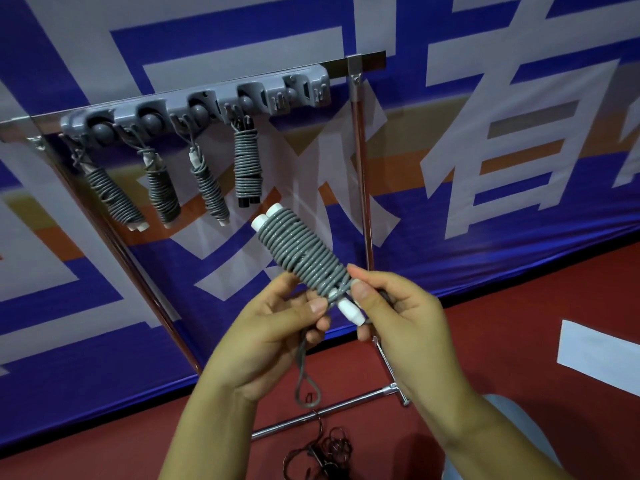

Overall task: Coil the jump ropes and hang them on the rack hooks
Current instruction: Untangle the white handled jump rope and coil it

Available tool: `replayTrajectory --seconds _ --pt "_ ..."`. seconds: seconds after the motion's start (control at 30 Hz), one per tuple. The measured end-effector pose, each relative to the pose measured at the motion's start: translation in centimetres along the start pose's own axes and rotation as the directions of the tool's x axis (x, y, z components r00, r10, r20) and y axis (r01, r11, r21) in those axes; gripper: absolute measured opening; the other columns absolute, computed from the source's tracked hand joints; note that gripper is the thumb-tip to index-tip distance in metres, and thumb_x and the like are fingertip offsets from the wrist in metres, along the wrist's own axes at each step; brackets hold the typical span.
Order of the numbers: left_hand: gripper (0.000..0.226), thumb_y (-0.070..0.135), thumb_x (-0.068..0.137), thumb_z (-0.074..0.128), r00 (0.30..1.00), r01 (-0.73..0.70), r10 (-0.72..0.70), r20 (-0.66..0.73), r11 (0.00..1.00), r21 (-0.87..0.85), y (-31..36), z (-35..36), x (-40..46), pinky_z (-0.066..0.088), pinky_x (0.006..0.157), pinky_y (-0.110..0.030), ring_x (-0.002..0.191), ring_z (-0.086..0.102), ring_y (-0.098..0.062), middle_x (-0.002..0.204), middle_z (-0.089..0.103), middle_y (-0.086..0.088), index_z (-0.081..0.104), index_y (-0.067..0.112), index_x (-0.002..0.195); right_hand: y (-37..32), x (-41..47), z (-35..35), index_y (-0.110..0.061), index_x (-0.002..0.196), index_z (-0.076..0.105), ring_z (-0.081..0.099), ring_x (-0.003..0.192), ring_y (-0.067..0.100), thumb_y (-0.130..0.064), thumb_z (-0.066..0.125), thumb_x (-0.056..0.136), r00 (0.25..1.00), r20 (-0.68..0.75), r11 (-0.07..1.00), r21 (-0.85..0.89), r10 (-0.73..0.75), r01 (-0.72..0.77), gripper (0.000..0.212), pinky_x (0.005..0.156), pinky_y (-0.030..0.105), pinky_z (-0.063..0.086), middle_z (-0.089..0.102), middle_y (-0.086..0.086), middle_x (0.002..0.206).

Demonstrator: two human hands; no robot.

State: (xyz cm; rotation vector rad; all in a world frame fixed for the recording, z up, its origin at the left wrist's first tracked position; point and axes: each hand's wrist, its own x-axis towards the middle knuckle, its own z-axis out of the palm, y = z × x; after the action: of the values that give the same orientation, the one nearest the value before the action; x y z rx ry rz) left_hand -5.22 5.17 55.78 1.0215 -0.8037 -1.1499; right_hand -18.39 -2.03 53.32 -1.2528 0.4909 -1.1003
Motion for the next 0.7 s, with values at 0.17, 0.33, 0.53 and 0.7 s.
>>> replayTrajectory --seconds 0.17,0.33,0.53,0.7 --pt "0.031 0.007 0.072 0.065 0.992 -0.097 0.111 -0.064 0.977 0.188 -0.1 0.2 -0.3 0.042 0.048 -0.018 0.056 0.052 -0.01 0.076 0.056 -0.006 0.06 0.001 0.102 0.3 0.0 -0.1 -0.023 0.089 0.07 0.052 0.05 0.012 -0.009 0.062 0.088 0.999 0.003 0.998 0.042 0.05 -0.05 0.016 0.048 0.02 0.044 0.07 0.002 0.075" --pt "0.029 0.009 0.073 0.064 0.992 -0.092 0.113 -0.051 0.945 0.314 0.6 -0.3 -0.5 0.041 0.049 -0.016 0.053 0.05 -0.009 0.063 0.054 -0.002 0.062 -0.004 0.099 0.4 -0.4 -0.7 -0.037 0.094 0.065 0.059 0.047 0.013 -0.014 0.065 0.089 0.989 0.105 0.973 -0.197 -0.105 0.124 0.023 0.052 0.025 0.051 0.069 -0.005 0.09" --pt "0.023 0.009 0.073 0.068 0.994 -0.045 0.077 -0.073 0.929 0.367 0.5 -0.4 -0.2 0.039 0.048 -0.016 0.05 0.047 -0.008 0.06 0.055 0.0 0.064 -0.001 0.093 0.3 0.2 -1.3 -0.042 0.09 0.068 0.062 0.059 0.003 -0.016 0.07 0.084 0.962 0.211 0.886 -0.392 -0.175 0.248 0.027 0.047 0.018 0.049 0.06 -0.012 0.106" --pt "0.026 0.024 0.08 0.062 0.996 -0.02 0.06 -0.066 0.87 0.492 1.0 0.3 -0.2 0.045 0.051 -0.02 0.055 0.054 -0.011 0.077 0.067 -0.016 0.067 0.007 0.099 0.8 0.5 -1.0 -0.029 0.082 0.071 0.06 0.056 0.008 -0.001 0.066 0.084 0.999 0.034 0.995 -0.099 -0.028 0.031 0.028 0.05 0.02 0.048 0.073 -0.005 0.085"
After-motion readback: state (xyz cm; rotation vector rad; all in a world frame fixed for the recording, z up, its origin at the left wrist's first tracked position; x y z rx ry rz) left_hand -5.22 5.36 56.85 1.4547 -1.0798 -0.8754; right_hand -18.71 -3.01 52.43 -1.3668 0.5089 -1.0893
